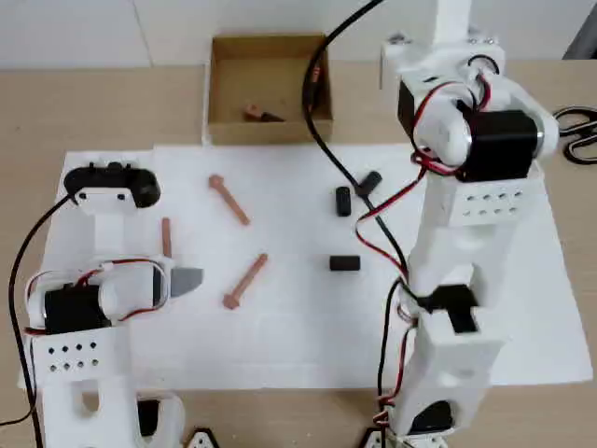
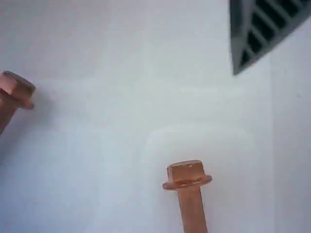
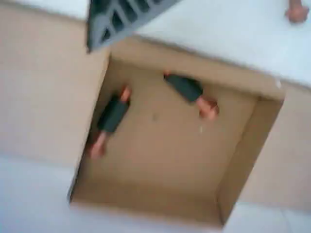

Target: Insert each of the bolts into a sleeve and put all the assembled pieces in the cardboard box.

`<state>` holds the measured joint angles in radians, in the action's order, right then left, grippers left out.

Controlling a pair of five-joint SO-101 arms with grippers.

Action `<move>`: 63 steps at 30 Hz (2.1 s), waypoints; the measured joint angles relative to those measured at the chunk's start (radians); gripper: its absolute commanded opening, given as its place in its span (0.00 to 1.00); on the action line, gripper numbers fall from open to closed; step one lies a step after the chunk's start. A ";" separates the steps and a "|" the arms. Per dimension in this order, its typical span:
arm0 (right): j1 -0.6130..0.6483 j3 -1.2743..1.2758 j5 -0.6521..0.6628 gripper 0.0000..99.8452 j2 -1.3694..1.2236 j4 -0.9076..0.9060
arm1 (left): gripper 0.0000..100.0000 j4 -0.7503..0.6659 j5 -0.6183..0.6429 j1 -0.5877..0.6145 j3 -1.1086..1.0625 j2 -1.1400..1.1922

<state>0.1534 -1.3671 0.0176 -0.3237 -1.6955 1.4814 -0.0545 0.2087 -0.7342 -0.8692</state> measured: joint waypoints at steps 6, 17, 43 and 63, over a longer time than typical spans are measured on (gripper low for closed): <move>0.011 0.446 0.000 0.27 0.308 0.000 | 0.34 0.000 0.000 0.000 0.000 0.000; 0.011 1.119 0.000 0.27 0.710 0.006 | 0.34 0.000 0.000 0.000 0.000 0.000; 0.064 1.752 0.252 0.28 0.423 0.512 | 0.34 0.000 0.000 0.000 0.000 0.000; 0.166 1.669 0.844 0.28 0.391 0.253 | 0.34 -0.012 0.000 0.000 -0.020 -0.002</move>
<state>0.3191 0.3023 0.8615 0.0675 -1.4423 1.4691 -0.0545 0.2087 -0.7541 -0.8707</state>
